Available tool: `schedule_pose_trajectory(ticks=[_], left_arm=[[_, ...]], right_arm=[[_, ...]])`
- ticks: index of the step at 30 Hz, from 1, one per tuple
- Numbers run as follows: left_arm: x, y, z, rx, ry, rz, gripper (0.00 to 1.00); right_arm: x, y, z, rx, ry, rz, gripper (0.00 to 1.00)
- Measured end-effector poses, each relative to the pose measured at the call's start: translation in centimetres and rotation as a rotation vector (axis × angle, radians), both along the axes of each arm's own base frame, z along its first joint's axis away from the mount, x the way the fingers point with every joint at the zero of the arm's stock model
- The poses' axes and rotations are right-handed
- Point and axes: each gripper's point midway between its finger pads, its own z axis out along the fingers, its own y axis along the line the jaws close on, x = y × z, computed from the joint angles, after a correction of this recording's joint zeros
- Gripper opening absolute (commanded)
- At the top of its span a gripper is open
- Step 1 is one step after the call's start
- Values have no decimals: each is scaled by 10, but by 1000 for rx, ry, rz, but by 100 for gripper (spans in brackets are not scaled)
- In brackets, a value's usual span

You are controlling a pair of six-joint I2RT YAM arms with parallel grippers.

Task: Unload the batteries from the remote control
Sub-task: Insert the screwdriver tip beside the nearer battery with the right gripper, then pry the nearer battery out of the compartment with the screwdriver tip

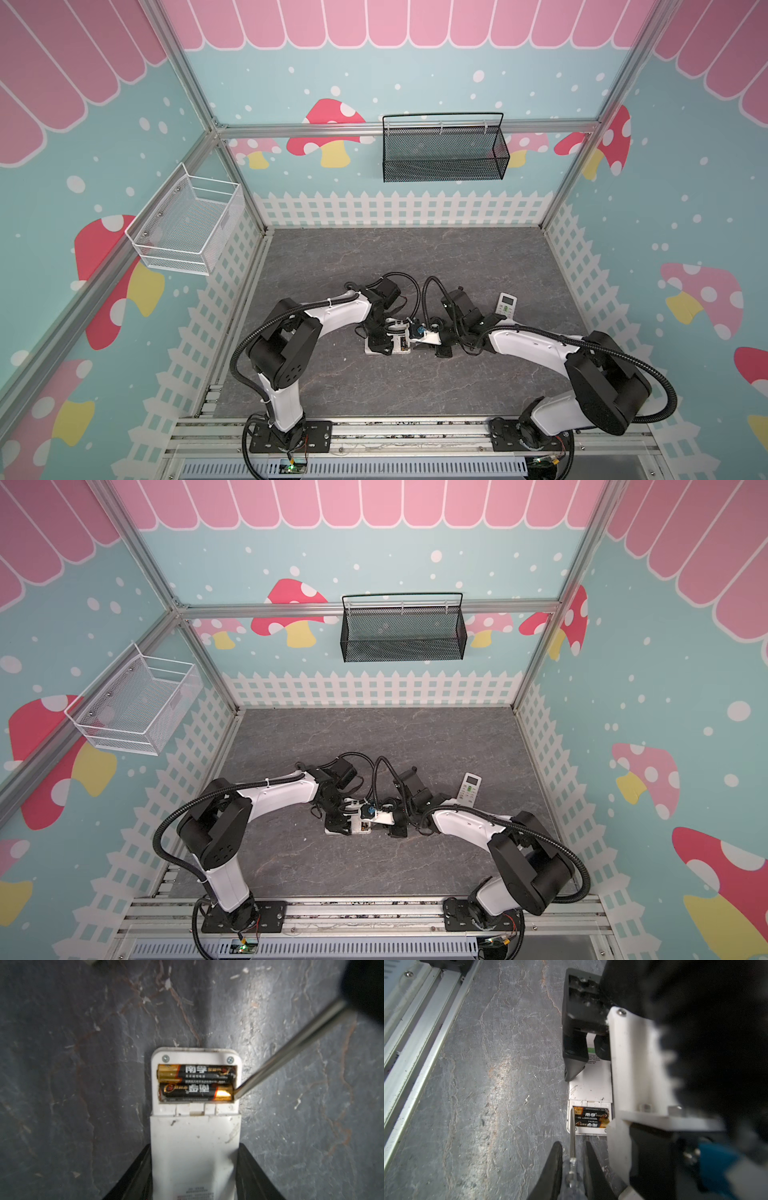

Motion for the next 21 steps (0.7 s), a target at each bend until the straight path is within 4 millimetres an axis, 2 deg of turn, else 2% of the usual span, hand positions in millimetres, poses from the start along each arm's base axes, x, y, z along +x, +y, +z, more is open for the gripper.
schedule_pose_trajectory(ticks=[11,21], left_arm=[[0,0,0,-2,-3,-1,54],[0,0,0,-1,-8,0,54]], right_arm=[[-13,-2,-3,20,-247,-28,0],[-19,0,-5,43,-361,-92,0]])
